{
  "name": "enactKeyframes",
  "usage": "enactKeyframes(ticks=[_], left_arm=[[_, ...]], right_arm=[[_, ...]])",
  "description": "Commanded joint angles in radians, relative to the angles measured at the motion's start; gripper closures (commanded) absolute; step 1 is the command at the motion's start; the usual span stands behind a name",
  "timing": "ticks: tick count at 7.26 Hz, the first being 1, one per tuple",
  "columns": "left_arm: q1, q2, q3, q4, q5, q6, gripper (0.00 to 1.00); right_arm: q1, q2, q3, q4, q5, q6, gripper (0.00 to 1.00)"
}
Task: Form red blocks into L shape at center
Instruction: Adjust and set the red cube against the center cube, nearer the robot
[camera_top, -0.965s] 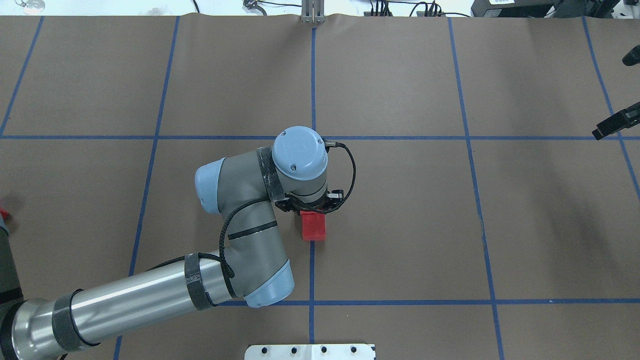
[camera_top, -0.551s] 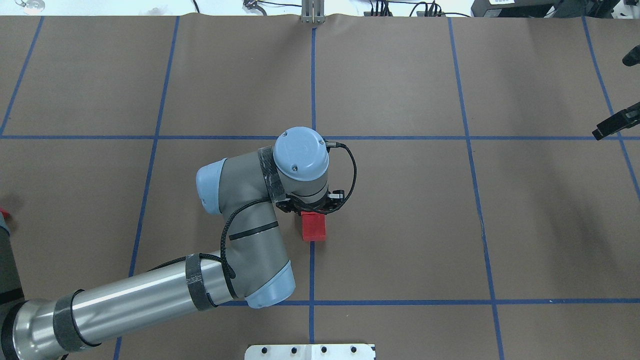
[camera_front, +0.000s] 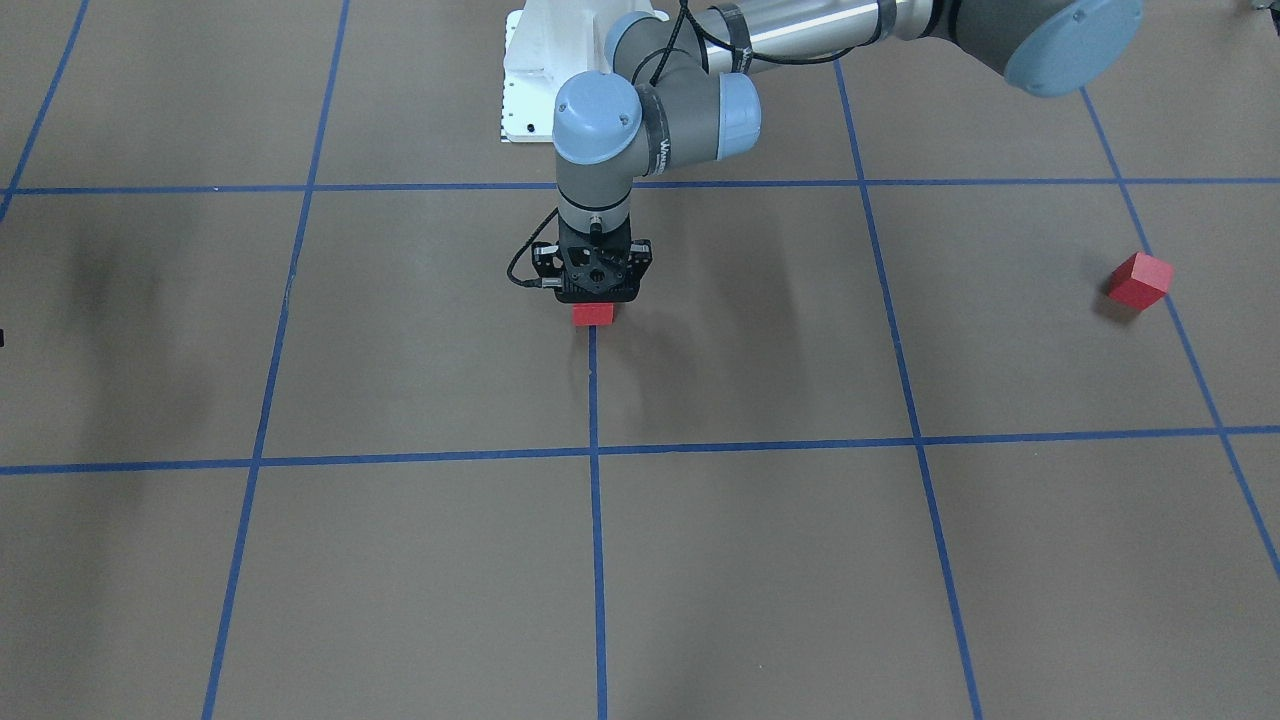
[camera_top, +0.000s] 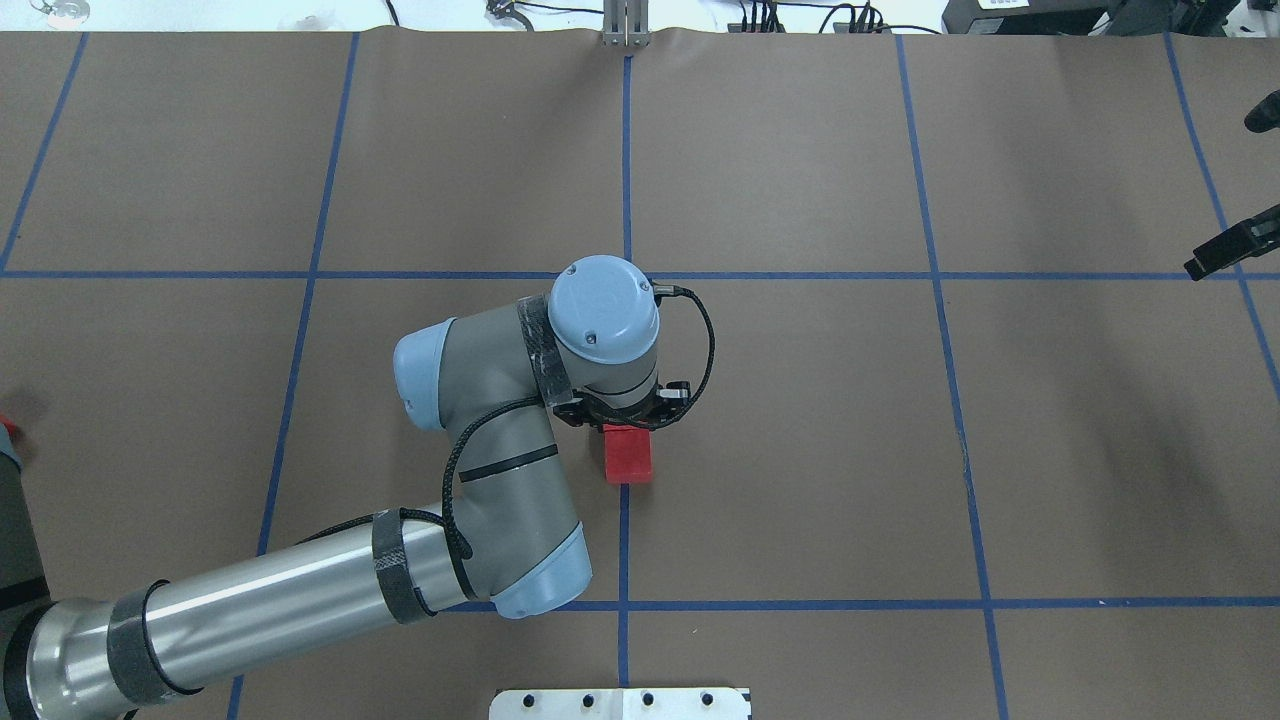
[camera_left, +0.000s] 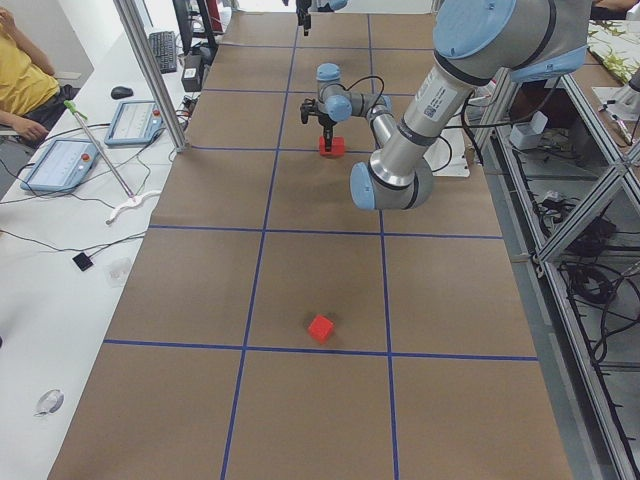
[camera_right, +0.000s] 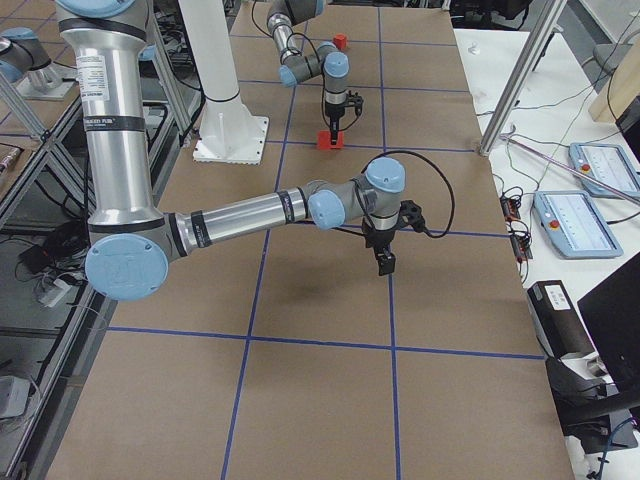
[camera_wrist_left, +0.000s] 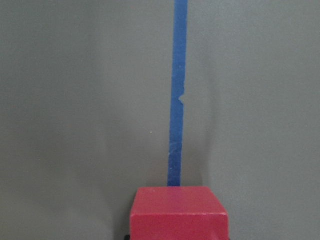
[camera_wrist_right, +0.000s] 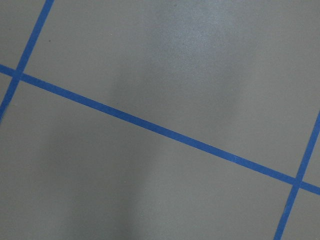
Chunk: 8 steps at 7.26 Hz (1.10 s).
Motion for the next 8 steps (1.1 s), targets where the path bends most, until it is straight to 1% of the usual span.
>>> enactKeyframes(ticks=[1, 3, 4, 6, 8], left_arm=[[0.000, 0.001, 0.002, -0.001, 0.000, 0.000, 0.29], [0.000, 0.001, 0.002, -0.001, 0.002, 0.002, 0.16], [0.000, 0.001, 0.000, -0.001, 0.002, 0.002, 0.01], [-0.006, -0.001, -0.009, 0.001, -0.001, 0.006, 0.01], [-0.050, -0.001, -0.066, 0.024, -0.026, 0.037, 0.00]], right_arm=[[0.000, 0.000, 0.000, 0.000, 0.000, 0.000, 0.00], [-0.001, 0.000, 0.000, 0.000, 0.000, 0.000, 0.00], [0.000, 0.000, 0.000, 0.000, 0.000, 0.000, 0.00], [-0.001, 0.000, 0.002, 0.000, 0.000, 0.000, 0.00], [0.000, 0.000, 0.002, 0.000, 0.000, 0.000, 0.00]])
